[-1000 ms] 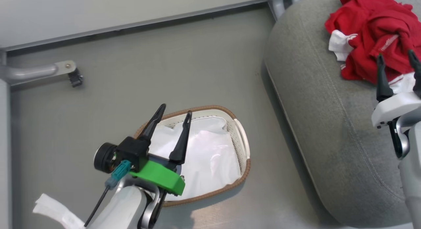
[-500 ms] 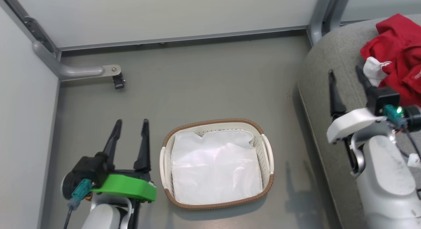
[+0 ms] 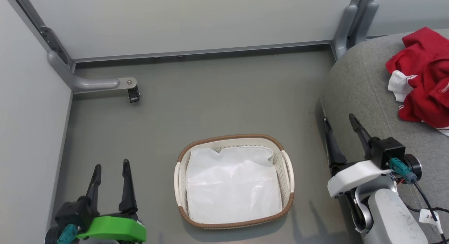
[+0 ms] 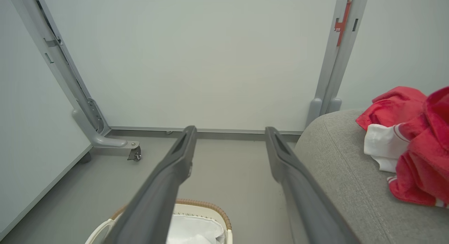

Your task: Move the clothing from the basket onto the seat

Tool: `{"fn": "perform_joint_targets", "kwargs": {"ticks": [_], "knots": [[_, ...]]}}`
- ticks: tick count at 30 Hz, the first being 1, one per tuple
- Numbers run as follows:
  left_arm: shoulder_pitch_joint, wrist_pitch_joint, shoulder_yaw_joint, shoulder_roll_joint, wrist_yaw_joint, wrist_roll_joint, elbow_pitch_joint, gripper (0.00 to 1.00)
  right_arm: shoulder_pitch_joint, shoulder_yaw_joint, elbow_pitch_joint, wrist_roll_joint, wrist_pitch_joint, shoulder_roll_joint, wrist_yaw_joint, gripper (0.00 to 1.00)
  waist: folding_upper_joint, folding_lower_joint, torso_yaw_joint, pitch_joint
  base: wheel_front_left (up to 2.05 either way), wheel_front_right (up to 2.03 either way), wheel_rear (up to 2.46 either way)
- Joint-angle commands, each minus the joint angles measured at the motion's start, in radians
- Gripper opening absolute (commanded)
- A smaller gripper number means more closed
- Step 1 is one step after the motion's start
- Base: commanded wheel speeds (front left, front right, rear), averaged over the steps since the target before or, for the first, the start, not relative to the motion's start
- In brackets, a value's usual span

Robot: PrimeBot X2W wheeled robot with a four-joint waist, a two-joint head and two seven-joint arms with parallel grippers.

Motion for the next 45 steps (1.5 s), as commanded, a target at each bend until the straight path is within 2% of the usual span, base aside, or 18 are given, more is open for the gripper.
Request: {"fn": "perform_joint_targets", "kwargs": {"ticks": [1, 13, 22, 43, 44, 45], "knots": [[0.028, -0.001, 0.015, -0.003, -0.003, 0.013, -0.001, 1.0, 0.023, 0.008, -0.012, 0.007, -0.004, -0.004, -0.001, 1.0, 0.0, 0.0, -0.012, -0.008, 0.0, 0.0, 0.0], [0.087, -0.001, 0.068, -0.024, -0.021, 0.031, -0.009, 1.0, 0.081, 0.017, -0.041, -0.006, -0.004, -0.004, -0.001, 1.0, 0.0, 0.0, -0.028, -0.026, 0.0, 0.0, 0.0], [0.07, -0.001, 0.072, -0.028, -0.038, 0.048, 0.001, 1.0, 0.078, 0.022, -0.037, 0.005, -0.005, -0.004, -0.001, 1.0, 0.0, 0.0, -0.023, -0.028, 0.0, 0.0, 0.0], [0.075, -0.001, 0.066, -0.03, -0.047, 0.039, 0.005, 1.0, 0.09, 0.039, -0.019, 0.019, -0.005, -0.004, -0.001, 1.0, 0.0, 0.0, -0.019, -0.05, 0.0, 0.0, 0.0], [0.078, 0.0, 0.064, -0.03, -0.043, 0.04, 0.008, 0.0, 0.079, 0.038, -0.02, 0.014, 0.0, 0.001, 0.0, 0.0, 0.0, 0.0, -0.019, -0.05, 0.0, 0.0, 0.0], [0.078, 0.001, 0.063, -0.03, -0.044, 0.039, 0.015, 0.0, 0.081, 0.038, -0.016, 0.015, 0.001, 0.002, 0.0, 0.0, 0.0, 0.0, -0.019, -0.051, 0.0, 0.0, 0.0]]}}
